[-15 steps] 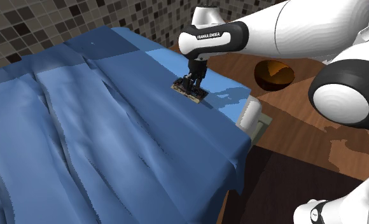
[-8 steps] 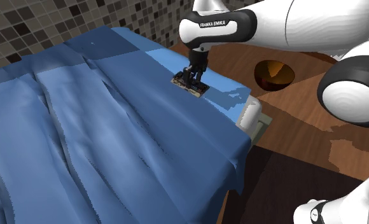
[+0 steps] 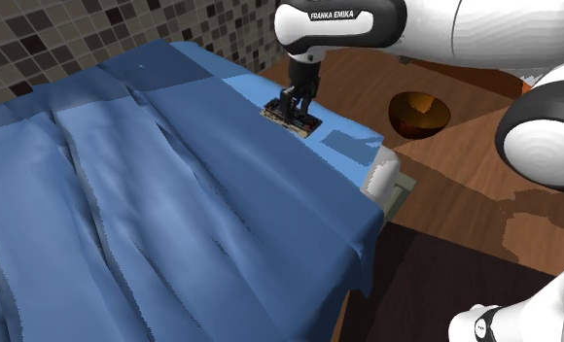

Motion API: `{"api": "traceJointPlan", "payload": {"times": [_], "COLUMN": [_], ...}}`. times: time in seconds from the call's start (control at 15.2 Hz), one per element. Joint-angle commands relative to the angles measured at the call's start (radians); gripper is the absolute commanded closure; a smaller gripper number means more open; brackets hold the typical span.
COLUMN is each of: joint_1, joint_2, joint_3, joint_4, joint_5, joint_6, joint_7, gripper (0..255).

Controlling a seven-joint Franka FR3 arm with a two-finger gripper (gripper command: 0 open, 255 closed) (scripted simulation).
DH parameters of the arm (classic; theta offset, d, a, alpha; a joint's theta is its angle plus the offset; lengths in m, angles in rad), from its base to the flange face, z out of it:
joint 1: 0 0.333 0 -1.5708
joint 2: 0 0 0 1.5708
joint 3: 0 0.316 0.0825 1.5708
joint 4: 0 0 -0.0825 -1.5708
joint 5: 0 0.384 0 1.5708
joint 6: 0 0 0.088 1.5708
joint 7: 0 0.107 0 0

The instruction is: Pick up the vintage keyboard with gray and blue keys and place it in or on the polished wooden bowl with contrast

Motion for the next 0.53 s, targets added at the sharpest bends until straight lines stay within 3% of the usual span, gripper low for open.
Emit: {"api": "traceJointPlan", "payload": {"times": [0.0, 0.46], "joint_1": [-0.001, -0.006], "joint_2": [-0.005, -0.018], "joint_3": [-0.001, -0.005], "joint_4": [0.022, 0.096], "joint_5": [-0.004, -0.013], "joint_6": [-0.026, -0.111], "joint_7": [0.006, 0.024], "gripper": [255, 255]}}
